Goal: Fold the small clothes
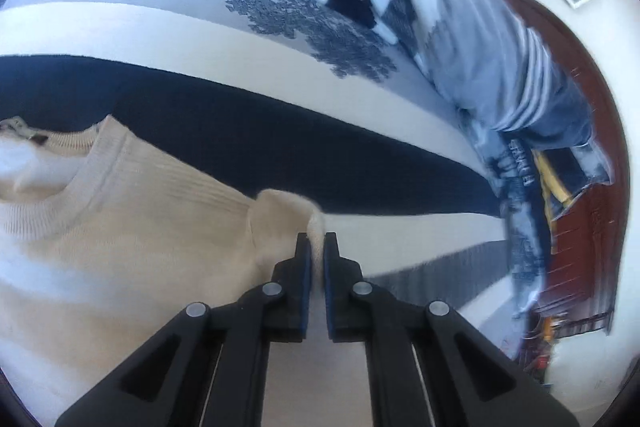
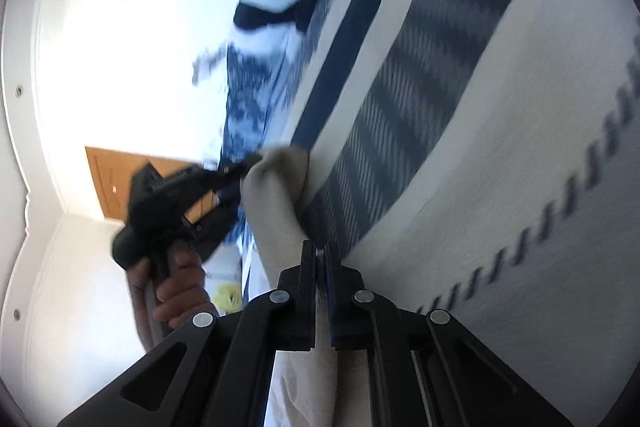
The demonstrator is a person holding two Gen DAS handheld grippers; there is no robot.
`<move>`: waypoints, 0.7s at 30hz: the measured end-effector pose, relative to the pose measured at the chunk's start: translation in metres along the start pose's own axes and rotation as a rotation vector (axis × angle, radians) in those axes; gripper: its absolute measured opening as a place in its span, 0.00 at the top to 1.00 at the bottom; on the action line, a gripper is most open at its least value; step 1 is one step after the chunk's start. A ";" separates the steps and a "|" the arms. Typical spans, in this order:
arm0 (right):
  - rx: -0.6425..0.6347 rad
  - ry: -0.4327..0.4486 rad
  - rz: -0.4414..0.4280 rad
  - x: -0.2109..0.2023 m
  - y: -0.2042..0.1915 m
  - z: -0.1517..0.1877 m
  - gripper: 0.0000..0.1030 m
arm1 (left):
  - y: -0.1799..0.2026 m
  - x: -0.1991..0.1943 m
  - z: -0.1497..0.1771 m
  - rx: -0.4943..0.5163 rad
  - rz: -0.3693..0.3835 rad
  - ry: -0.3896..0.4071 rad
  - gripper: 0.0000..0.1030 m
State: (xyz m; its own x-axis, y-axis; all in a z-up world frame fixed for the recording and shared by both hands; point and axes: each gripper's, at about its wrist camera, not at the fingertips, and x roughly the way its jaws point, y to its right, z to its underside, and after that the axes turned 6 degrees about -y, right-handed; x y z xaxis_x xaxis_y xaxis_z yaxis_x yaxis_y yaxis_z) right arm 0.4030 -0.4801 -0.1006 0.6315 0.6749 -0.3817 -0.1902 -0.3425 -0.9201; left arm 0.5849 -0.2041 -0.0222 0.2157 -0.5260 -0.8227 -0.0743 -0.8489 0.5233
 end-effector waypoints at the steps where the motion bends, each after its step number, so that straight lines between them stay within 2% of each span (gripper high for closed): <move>1: 0.002 -0.008 0.011 0.001 0.003 0.000 0.96 | -0.006 0.011 -0.002 -0.019 -0.046 -0.030 0.95; 3: 0.033 -0.037 0.074 0.010 0.015 0.003 0.96 | -0.016 0.020 -0.004 -0.068 -0.028 -0.058 0.95; 5: 0.041 -0.053 0.100 0.016 0.022 0.006 0.96 | -0.007 0.016 -0.005 -0.037 -0.021 -0.048 0.93; 7: 0.048 -0.055 0.079 0.015 0.022 0.006 0.96 | 0.005 0.012 -0.008 -0.001 -0.021 -0.023 0.71; 9: 0.032 -0.059 0.081 0.015 0.019 0.006 0.93 | 0.013 0.013 -0.011 0.017 -0.050 -0.002 0.66; 11: 0.044 -0.080 0.063 0.019 0.021 0.008 0.93 | 0.022 0.025 -0.014 0.040 -0.088 -0.027 0.66; 12: 0.049 -0.083 0.072 0.024 0.019 0.007 0.93 | 0.024 0.031 -0.015 0.058 -0.127 -0.050 0.72; 13: 0.048 -0.086 0.077 0.025 0.020 0.007 0.93 | 0.027 0.041 -0.015 0.075 -0.181 -0.077 0.89; 14: 0.043 -0.087 0.080 0.025 0.020 0.007 0.94 | 0.029 0.050 -0.016 0.089 -0.217 -0.102 0.96; 15: 0.039 -0.085 0.084 0.024 0.018 0.006 0.94 | 0.031 0.051 -0.017 0.092 -0.207 -0.097 0.96; 17: 0.019 -0.069 0.088 0.019 0.014 0.006 0.95 | 0.036 0.040 -0.021 0.106 -0.149 -0.020 0.96; 18: 0.009 -0.047 0.096 0.015 0.011 0.006 0.95 | 0.035 0.037 -0.023 0.111 -0.151 0.024 0.97; 19: 0.001 -0.038 0.103 0.014 0.008 0.005 0.95 | 0.032 0.038 -0.025 0.099 -0.184 0.045 0.97; 20: -0.016 -0.037 0.123 0.014 0.006 0.004 0.95 | 0.026 0.041 -0.027 0.070 -0.221 0.026 0.97; 21: -0.024 -0.052 0.149 0.017 0.006 0.004 0.95 | 0.022 0.042 -0.028 0.047 -0.199 -0.007 0.97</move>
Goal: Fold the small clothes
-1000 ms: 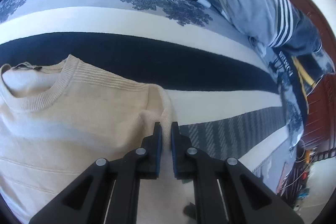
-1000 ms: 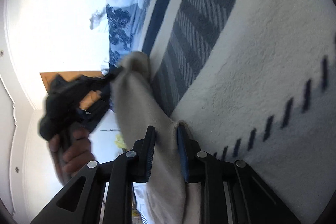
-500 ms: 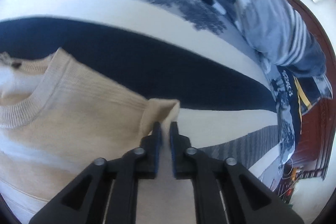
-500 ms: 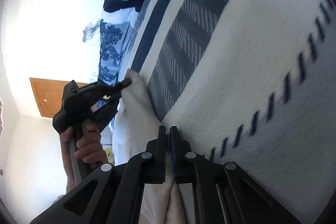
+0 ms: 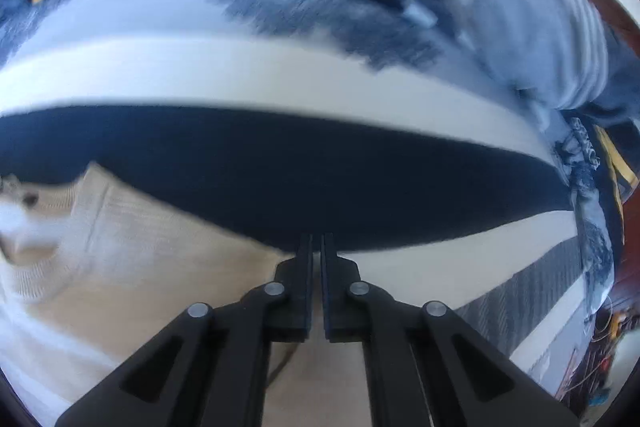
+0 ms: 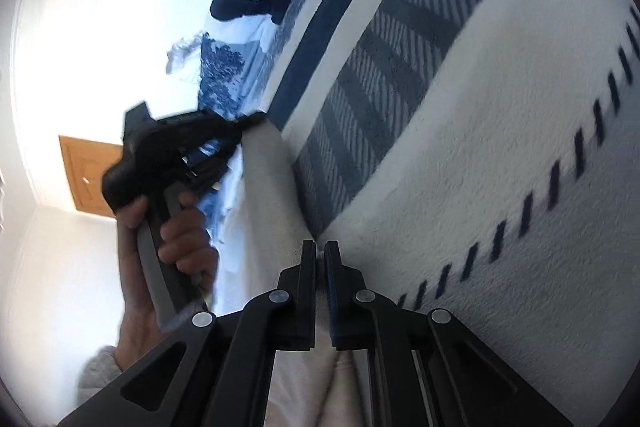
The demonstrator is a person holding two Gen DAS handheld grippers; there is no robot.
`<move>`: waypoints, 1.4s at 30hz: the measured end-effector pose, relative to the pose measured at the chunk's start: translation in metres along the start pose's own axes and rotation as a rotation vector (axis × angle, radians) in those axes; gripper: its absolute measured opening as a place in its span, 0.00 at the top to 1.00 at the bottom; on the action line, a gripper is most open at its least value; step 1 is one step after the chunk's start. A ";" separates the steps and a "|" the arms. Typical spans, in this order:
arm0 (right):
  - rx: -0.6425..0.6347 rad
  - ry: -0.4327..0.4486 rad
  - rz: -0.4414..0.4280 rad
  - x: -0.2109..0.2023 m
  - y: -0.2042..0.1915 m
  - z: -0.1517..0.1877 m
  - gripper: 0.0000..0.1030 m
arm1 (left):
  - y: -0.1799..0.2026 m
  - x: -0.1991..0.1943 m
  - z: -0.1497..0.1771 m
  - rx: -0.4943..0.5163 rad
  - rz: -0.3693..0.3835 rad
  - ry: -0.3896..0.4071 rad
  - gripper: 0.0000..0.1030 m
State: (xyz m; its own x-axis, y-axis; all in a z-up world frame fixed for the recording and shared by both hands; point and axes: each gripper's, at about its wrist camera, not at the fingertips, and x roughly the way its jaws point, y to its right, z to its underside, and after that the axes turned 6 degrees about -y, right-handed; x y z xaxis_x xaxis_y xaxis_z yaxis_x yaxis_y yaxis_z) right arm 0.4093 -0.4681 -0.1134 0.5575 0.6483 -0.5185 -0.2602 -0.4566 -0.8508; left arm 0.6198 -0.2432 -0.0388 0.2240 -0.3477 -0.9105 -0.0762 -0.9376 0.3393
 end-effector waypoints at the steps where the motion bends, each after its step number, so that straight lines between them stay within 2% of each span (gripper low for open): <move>1: 0.005 -0.023 0.010 0.005 0.002 0.000 0.93 | -0.002 -0.006 0.002 -0.006 0.033 -0.009 0.97; 2: 0.028 -0.048 -0.006 0.009 0.007 0.000 0.93 | -0.002 -0.025 0.008 0.006 0.070 0.028 0.96; 3: 0.058 -0.039 -0.033 0.007 0.012 0.001 0.93 | 0.000 -0.040 0.013 0.026 0.091 0.054 0.91; 4: 0.073 -0.029 -0.051 0.003 0.014 0.001 0.88 | 0.001 -0.063 0.024 0.062 0.111 0.075 0.80; 5: 0.070 -0.012 -0.066 -0.002 0.012 -0.001 0.74 | 0.000 -0.085 0.036 0.083 0.109 0.091 0.74; 6: 0.059 0.000 -0.072 -0.006 0.010 -0.002 0.66 | -0.006 -0.105 0.053 0.091 0.106 0.113 0.64; 7: 0.040 0.009 -0.077 -0.011 0.005 -0.002 0.54 | -0.017 -0.129 0.074 0.098 0.101 0.144 0.61; 8: 0.023 0.012 -0.068 -0.013 0.000 -0.001 0.46 | -0.030 -0.153 0.097 0.105 0.098 0.170 0.60; 11: -0.041 0.023 -0.007 -0.021 -0.016 0.007 0.42 | -0.082 -0.210 0.170 0.070 0.042 0.232 0.49; 13: -0.082 0.024 -0.003 -0.026 -0.032 0.014 0.42 | -0.123 -0.244 0.226 0.027 -0.040 0.280 0.40; 14: -0.113 0.019 -0.002 -0.030 -0.042 0.021 0.42 | -0.148 -0.262 0.263 0.002 -0.100 0.308 0.39; 16: -0.169 0.006 -0.003 -0.038 -0.064 0.039 0.42 | -0.189 -0.283 0.318 -0.060 -0.159 0.339 0.37; 17: -0.196 -0.009 -0.014 -0.042 -0.077 0.054 0.40 | -0.218 -0.292 0.351 -0.132 -0.181 0.350 0.36; 18: -0.224 -0.031 -0.023 -0.045 -0.089 0.072 0.39 | -0.235 -0.295 0.371 -0.189 -0.176 0.355 0.36; 20: -0.273 -0.076 -0.020 -0.049 -0.111 0.110 0.38 | -0.281 -0.296 0.417 -0.334 -0.115 0.352 0.35; 23: -0.344 -0.171 -0.016 -0.051 -0.138 0.177 0.37 | -0.327 -0.285 0.459 -0.493 -0.040 0.341 0.35; 25: -0.392 -0.244 0.003 -0.046 -0.152 0.227 0.37 | -0.348 -0.285 0.472 -0.547 0.000 0.341 0.35; 28: -0.443 -0.333 0.039 -0.033 -0.165 0.286 0.37 | -0.385 -0.298 0.478 -0.666 0.070 0.391 0.34; 30: -0.459 -0.378 0.067 -0.017 -0.173 0.311 0.37 | -0.416 -0.306 0.477 -0.771 0.077 0.392 0.31; 34: -0.515 -0.420 0.134 0.012 -0.201 0.344 0.37 | -0.491 -0.323 0.456 -0.972 0.102 0.418 0.31; 37: -0.564 -0.426 0.143 0.036 -0.232 0.351 0.37 | -0.545 -0.324 0.437 -1.097 0.107 0.423 0.31; 40: -0.605 -0.438 0.149 0.062 -0.258 0.359 0.37 | -0.593 -0.313 0.428 -1.203 0.083 0.427 0.31; 42: -0.624 -0.445 0.158 0.080 -0.268 0.366 0.37 | -0.619 -0.307 0.433 -1.231 0.060 0.448 0.31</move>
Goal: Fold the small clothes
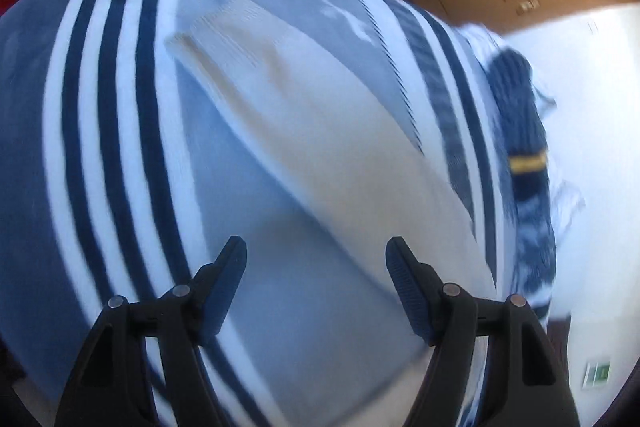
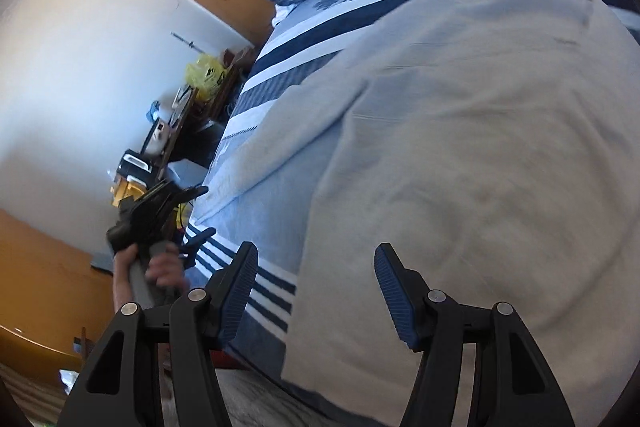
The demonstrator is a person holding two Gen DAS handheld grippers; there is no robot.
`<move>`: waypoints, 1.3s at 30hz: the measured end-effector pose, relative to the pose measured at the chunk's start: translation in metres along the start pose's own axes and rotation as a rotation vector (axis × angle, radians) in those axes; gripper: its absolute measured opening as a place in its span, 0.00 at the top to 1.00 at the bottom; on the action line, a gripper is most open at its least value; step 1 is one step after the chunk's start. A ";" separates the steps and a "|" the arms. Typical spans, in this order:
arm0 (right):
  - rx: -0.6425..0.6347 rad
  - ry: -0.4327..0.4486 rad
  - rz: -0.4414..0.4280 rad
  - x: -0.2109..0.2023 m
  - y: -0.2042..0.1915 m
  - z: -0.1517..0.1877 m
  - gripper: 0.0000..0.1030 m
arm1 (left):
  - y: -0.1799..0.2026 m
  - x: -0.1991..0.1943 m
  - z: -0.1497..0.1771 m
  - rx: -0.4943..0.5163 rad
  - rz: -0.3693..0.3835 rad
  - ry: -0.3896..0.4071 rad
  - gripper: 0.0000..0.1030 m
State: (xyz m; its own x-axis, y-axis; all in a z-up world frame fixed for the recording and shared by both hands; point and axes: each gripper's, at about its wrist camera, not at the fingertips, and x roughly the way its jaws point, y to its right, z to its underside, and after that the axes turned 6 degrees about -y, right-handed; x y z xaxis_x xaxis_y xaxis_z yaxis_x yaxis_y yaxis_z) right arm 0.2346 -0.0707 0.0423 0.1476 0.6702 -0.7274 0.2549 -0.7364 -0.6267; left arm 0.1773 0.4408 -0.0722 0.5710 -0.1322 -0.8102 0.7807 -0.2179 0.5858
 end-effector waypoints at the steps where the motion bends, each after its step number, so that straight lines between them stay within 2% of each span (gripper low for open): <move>1: -0.005 -0.007 0.002 0.007 -0.004 -0.002 0.37 | -0.006 0.003 -0.006 -0.007 -0.017 0.009 0.32; 6: -0.042 -0.022 0.037 0.037 -0.013 -0.015 0.37 | -0.019 0.007 -0.033 -0.056 -0.001 0.083 0.34; 8: -0.039 -0.019 0.043 0.049 -0.015 -0.022 0.37 | -0.023 0.013 -0.046 -0.089 0.013 0.088 0.35; 9: -0.031 -0.021 0.035 0.052 -0.013 -0.023 0.37 | -0.025 0.014 -0.052 -0.103 0.017 0.097 0.40; 11: -0.018 -0.022 0.023 0.060 -0.012 -0.027 0.37 | -0.028 0.013 -0.065 -0.105 0.010 0.139 0.59; 12: -0.017 -0.023 0.023 0.063 -0.012 -0.028 0.37 | -0.030 0.015 -0.070 -0.094 -0.023 0.150 0.81; 13: -0.020 -0.028 0.023 0.066 -0.013 -0.028 0.37 | -0.033 0.016 -0.071 -0.096 -0.043 0.152 0.93; 15: -0.025 -0.034 0.023 0.066 -0.014 -0.027 0.37 | -0.030 0.011 -0.067 -0.104 -0.037 0.178 0.94; 17: -0.029 -0.032 0.030 0.063 -0.015 -0.027 0.37 | -0.006 -0.004 -0.056 -0.008 -0.063 0.245 0.95; 21: -0.021 0.004 0.027 0.045 -0.011 -0.028 0.37 | 0.058 -0.046 -0.021 0.243 -0.028 0.409 0.95; 24: -0.008 0.034 0.026 0.026 -0.004 -0.024 0.37 | 0.112 -0.080 0.035 0.496 0.027 0.509 0.95; 26: 0.007 0.052 0.023 0.012 0.003 -0.022 0.37 | 0.147 -0.091 0.087 0.676 0.064 0.517 0.95; 28: 0.028 0.074 0.019 -0.001 0.013 -0.019 0.37 | 0.165 -0.093 0.136 0.817 0.112 0.464 0.95; 29: 0.049 0.094 0.016 -0.012 0.024 -0.018 0.37 | 0.176 -0.089 0.170 0.916 0.150 0.414 0.95; 34: 0.139 0.170 0.013 -0.056 0.071 -0.013 0.37 | 0.189 -0.076 0.305 1.298 0.264 0.235 0.95; 35: 0.159 0.184 0.018 -0.064 0.083 -0.012 0.37 | 0.187 -0.069 0.335 1.397 0.273 0.204 0.95; 37: 0.202 0.205 0.011 -0.078 0.107 -0.009 0.37 | 0.181 -0.058 0.375 1.532 0.270 0.154 0.95; 39: 0.256 0.226 -0.007 -0.091 0.133 -0.005 0.37 | 0.171 -0.042 0.409 1.645 0.291 0.049 0.95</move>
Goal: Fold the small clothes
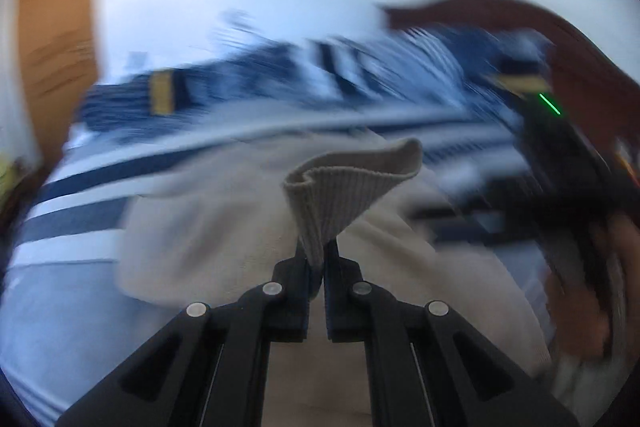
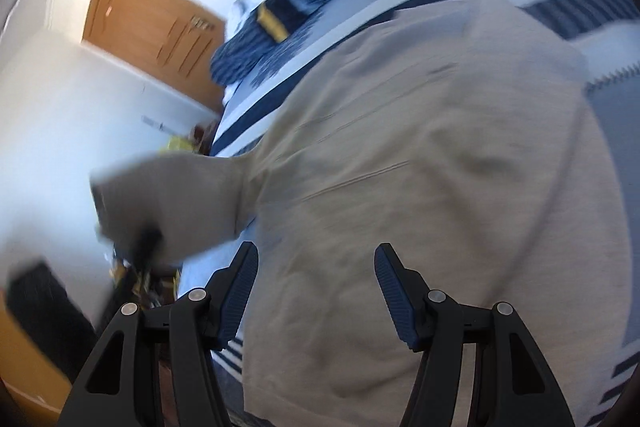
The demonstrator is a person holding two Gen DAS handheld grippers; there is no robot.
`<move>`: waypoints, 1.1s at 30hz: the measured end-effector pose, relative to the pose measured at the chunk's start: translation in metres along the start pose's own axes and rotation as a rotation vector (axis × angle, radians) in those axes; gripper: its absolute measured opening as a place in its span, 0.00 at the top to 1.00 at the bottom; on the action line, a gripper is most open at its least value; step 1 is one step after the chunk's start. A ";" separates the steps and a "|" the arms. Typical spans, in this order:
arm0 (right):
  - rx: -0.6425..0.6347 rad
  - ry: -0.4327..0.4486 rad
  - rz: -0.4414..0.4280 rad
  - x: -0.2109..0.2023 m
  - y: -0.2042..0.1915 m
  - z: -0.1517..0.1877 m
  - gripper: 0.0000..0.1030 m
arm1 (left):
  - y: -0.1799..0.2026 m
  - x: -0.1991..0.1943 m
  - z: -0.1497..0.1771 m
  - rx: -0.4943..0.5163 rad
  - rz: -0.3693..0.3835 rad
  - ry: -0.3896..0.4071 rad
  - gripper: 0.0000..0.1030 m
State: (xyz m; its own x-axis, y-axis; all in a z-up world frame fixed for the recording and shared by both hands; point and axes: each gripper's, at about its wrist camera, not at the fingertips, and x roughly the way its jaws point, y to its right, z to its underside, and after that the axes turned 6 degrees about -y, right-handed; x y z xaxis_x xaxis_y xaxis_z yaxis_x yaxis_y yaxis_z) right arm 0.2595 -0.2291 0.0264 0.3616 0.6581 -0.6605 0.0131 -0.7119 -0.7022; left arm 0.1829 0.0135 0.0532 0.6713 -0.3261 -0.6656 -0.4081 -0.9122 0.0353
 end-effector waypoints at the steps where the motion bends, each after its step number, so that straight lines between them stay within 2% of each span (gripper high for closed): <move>1: 0.040 0.005 -0.015 -0.006 0.018 -0.003 0.37 | 0.016 0.013 0.007 0.051 0.026 -0.052 0.95; 3: 0.100 -0.005 -0.043 -0.010 0.045 -0.003 0.37 | 0.040 0.032 0.022 0.134 0.048 -0.121 0.95; 5: 0.154 -0.028 -0.081 -0.007 0.069 0.001 0.36 | 0.063 0.048 0.038 0.253 0.018 -0.166 0.95; 7: 0.213 -0.029 -0.174 -0.004 0.087 0.009 0.35 | 0.076 0.057 0.052 0.341 -0.011 -0.192 0.95; 9: 0.267 -0.042 -0.274 0.001 0.102 0.017 0.34 | 0.080 0.064 0.059 0.367 -0.001 -0.217 0.95; 10: 0.280 -0.052 -0.273 0.002 0.105 0.021 0.32 | 0.079 0.065 0.060 0.370 0.007 -0.224 0.95; 13: 0.245 -0.115 -0.146 0.008 0.106 0.025 0.30 | 0.078 0.068 0.060 0.371 0.023 -0.233 0.95; 15: 0.224 -0.176 -0.107 0.014 0.107 0.028 0.31 | 0.074 0.065 0.060 0.370 0.030 -0.226 0.95; 16: 0.220 -0.209 -0.109 0.017 0.105 0.032 0.33 | 0.075 0.064 0.058 0.373 0.032 -0.220 0.95; 18: 0.184 -0.250 -0.151 0.023 0.096 0.037 0.54 | 0.074 0.054 0.059 0.373 0.059 -0.207 0.95; 19: 0.148 -0.260 -0.145 0.025 0.087 0.038 0.80 | 0.072 0.048 0.055 0.367 0.074 -0.197 0.95; 20: 0.117 -0.263 -0.135 0.026 0.078 0.037 0.94 | 0.068 0.041 0.050 0.349 0.099 -0.181 0.95; 24: 0.049 -0.189 -0.219 -0.003 0.039 0.018 0.95 | 0.050 0.003 0.020 0.231 0.203 -0.086 0.95; 27: -0.028 -0.126 -0.223 -0.043 0.010 0.015 0.95 | 0.053 -0.018 0.005 0.170 0.296 -0.028 0.95; 30: -0.074 -0.081 -0.162 -0.074 0.002 0.026 0.95 | 0.071 -0.004 0.007 0.164 0.345 -0.069 0.94; 33: -0.048 -0.083 -0.067 -0.078 0.027 0.038 0.95 | 0.092 0.029 0.025 0.199 0.349 -0.188 0.94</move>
State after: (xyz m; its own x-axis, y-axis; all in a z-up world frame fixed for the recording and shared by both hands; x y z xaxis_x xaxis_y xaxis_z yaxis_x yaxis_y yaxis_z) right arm 0.1961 -0.2904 0.0494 0.2796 0.7215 -0.6335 0.0805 -0.6751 -0.7333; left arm 0.1500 -0.0736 0.0186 0.3553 -0.5381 -0.7644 -0.7140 -0.6840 0.1496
